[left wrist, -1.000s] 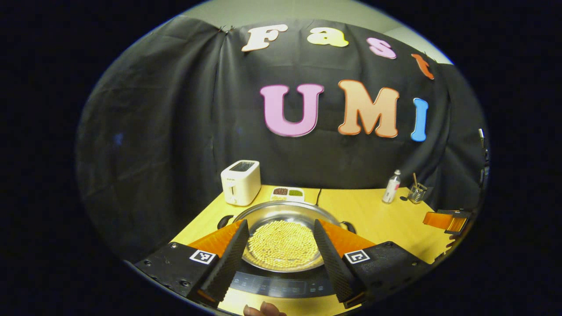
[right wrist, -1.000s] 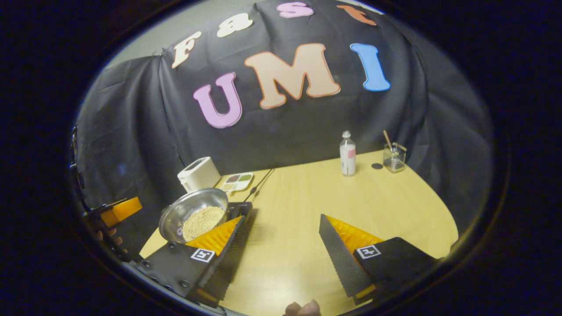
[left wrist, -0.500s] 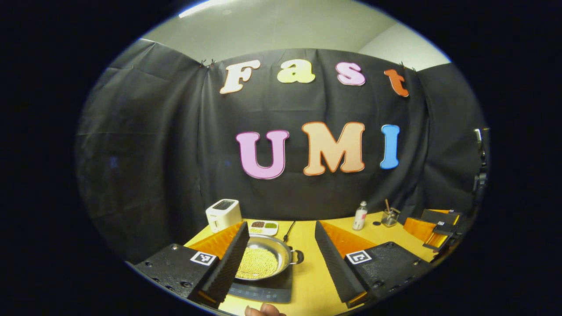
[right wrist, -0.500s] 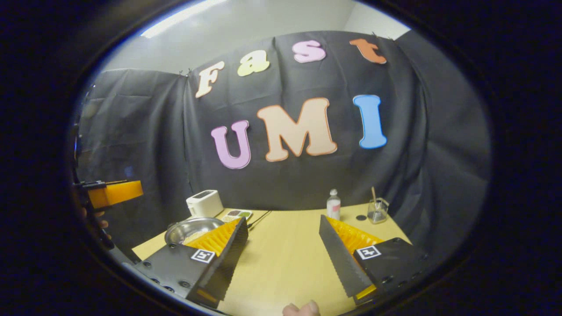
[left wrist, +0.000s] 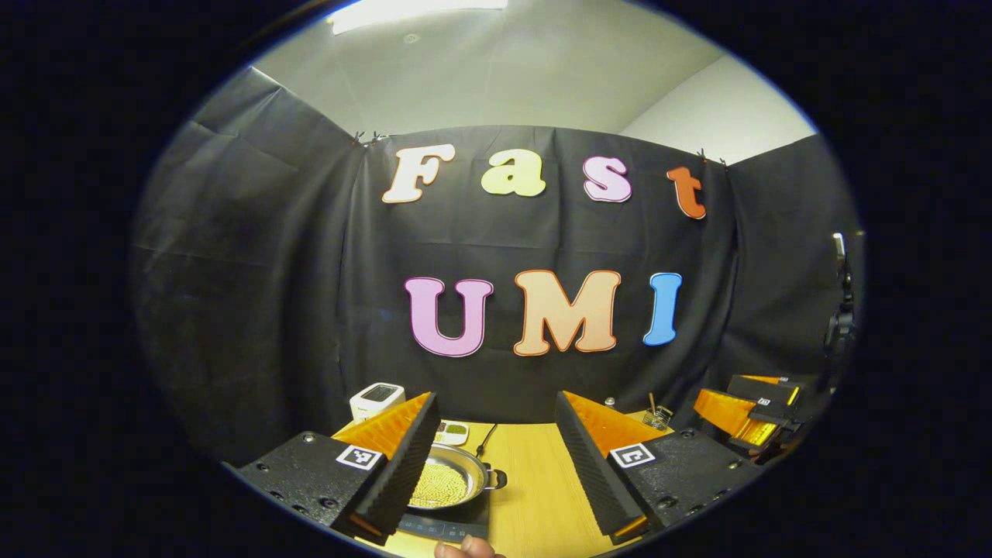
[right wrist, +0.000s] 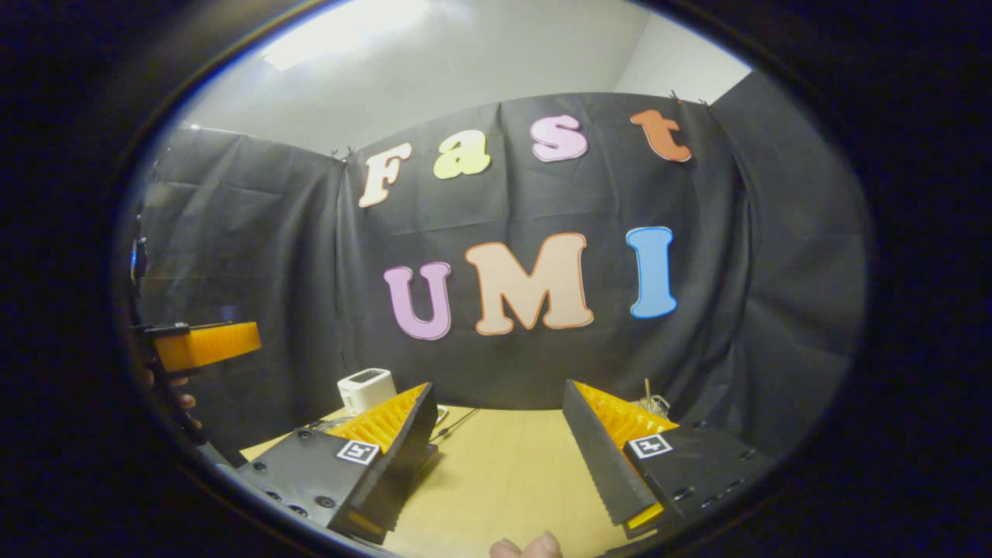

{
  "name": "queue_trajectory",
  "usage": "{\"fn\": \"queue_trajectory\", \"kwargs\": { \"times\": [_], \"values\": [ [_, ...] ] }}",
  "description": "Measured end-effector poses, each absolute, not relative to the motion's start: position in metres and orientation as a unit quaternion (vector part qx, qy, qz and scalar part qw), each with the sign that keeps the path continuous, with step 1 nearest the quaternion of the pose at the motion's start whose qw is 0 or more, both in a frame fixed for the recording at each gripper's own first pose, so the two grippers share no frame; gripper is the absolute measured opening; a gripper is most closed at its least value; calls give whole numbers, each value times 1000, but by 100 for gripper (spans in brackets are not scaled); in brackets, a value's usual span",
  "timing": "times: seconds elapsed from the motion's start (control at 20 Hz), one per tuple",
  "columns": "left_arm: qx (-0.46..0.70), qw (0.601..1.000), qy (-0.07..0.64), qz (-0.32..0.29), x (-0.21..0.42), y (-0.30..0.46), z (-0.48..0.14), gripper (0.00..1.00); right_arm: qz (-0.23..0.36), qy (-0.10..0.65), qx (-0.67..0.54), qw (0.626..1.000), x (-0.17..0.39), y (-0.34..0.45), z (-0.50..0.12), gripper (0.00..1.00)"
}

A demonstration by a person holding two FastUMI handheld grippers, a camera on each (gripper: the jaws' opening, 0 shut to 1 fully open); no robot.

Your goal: First push the handle of the pot to place it horizontally, then grasp the pot with both hands and set it on the induction cooktop.

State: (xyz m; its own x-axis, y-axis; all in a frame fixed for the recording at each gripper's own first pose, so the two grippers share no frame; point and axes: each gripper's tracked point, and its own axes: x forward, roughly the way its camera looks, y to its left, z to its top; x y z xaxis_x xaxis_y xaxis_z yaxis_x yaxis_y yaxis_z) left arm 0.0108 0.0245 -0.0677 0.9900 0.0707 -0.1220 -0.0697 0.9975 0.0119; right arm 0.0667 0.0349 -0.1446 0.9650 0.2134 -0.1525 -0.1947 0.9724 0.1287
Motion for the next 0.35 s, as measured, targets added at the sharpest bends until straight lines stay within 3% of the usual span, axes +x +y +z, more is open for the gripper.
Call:
{"fn": "queue_trajectory", "kwargs": {
  "times": [0.05, 0.1, 0.15, 0.2, 0.25, 0.3, 0.35],
  "values": [
    [13, 998, 58, 35, 7, 27, -63, 91, 102, 77, 54, 990, 63, 35, -137, 92],
    [18, 998, 58, 32, 2, 26, -62, 91, 99, 77, 54, 991, 58, 37, -132, 100],
    [14, 998, 57, 27, -2, 21, -62, 91, 99, 79, 60, 990, 51, 40, -129, 100],
    [4, 998, 58, 24, -7, 18, -63, 91, 96, 82, 67, 990, 44, 42, -126, 93],
    [-8, 998, 59, 23, -12, 17, -64, 91, 90, 83, 69, 990, 36, 37, -121, 93],
    [-14, 998, 58, 24, -16, 17, -65, 91, 85, 80, 67, 991, 29, 34, -119, 100],
    [-17, 998, 54, 24, -20, 16, -63, 91, 79, 77, 61, 992, 25, 30, -115, 92]
  ]
}}
